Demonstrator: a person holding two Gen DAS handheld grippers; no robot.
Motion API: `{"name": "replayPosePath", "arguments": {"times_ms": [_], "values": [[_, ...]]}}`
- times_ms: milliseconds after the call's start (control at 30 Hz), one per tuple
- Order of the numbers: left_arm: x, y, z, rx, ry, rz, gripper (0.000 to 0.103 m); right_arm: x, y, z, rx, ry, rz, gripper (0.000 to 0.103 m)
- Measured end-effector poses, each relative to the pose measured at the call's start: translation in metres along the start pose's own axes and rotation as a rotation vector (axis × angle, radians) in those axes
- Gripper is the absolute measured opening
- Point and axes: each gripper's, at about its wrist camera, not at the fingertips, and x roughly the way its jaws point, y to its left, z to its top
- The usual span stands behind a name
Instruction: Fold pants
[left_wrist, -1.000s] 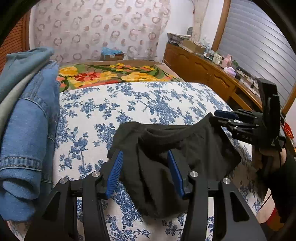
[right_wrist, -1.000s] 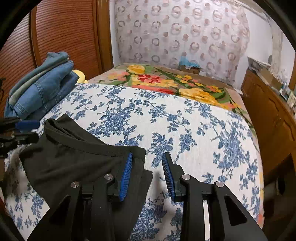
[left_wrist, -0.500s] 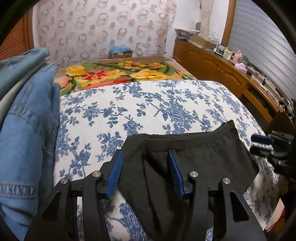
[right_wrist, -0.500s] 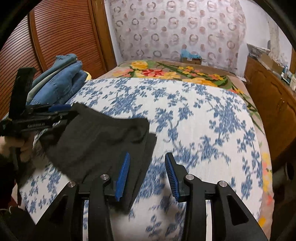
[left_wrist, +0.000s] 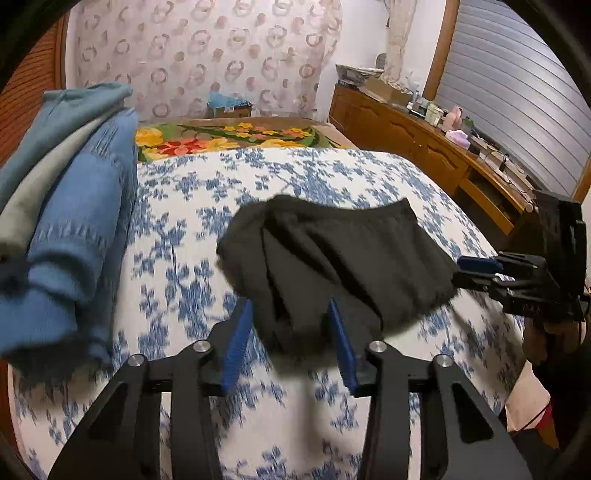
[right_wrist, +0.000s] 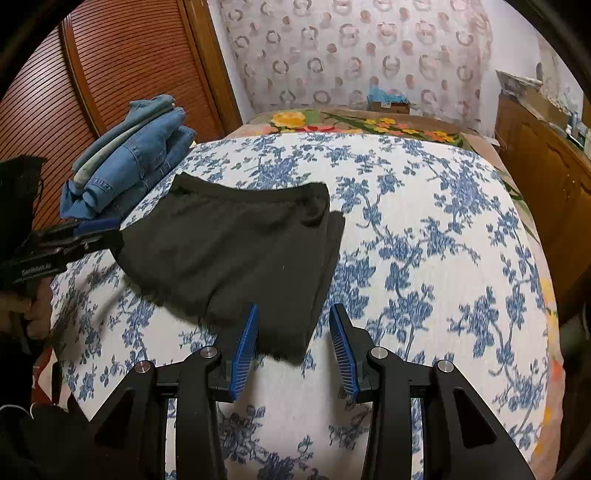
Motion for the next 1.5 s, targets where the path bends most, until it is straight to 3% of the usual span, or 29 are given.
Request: {"name": "replayPosePath", "arguments": {"times_ms": [333, 433, 500, 533, 567, 667, 767, 967, 1333, 1433, 1500], "values": [[0.014, -0.008, -0.018, 0.003, 0.048, -0.003, 0.04, 0.002, 0.002, -0.012, 0.026, 0.013, 0.009, 0.041], [0.014, -0.008, -0.014, -0.002, 0.036, -0.015, 0.04, 0.003, 0.001, -0.012, 0.039, 0.003, 0.01, 0.036], [0.013, -0.007, -0.014, -0.003, 0.03, -0.027, 0.027, 0.003, -0.001, -0.013, 0.045, -0.007, 0.032, 0.028], [0.013, -0.008, -0.014, 0.001, 0.031, -0.032, 0.021, 0.004, -0.003, -0.013, 0.051, -0.008, 0.037, 0.016], [0.012, -0.009, -0.015, 0.008, 0.028, -0.03, 0.013, 0.005, -0.006, -0.013, 0.061, -0.011, 0.046, 0.012], [0.001, -0.011, -0.017, 0.015, -0.007, -0.019, 0.009, 0.004, -0.016, -0.015, 0.108, -0.023, 0.077, 0.007], [-0.014, -0.005, -0.018, -0.006, -0.037, -0.012, 0.008, -0.01, -0.019, -0.019, 0.106, -0.071, 0.045, 0.006], [-0.032, -0.004, -0.032, -0.007, -0.053, -0.016, 0.008, -0.04, -0.002, -0.034, 0.076, -0.138, 0.019, 0.005], [-0.062, -0.032, -0.072, 0.032, -0.013, -0.025, 0.009, -0.084, 0.016, -0.078, 0.029, -0.115, 0.024, 0.005], [-0.058, -0.043, -0.077, 0.085, 0.032, 0.032, 0.018, -0.085, 0.02, -0.086, 0.019, -0.08, 0.022, 0.005], [-0.057, -0.048, -0.077, 0.107, 0.029, 0.062, 0.03, -0.081, 0.022, -0.089, 0.019, -0.062, 0.008, 0.005]]}}
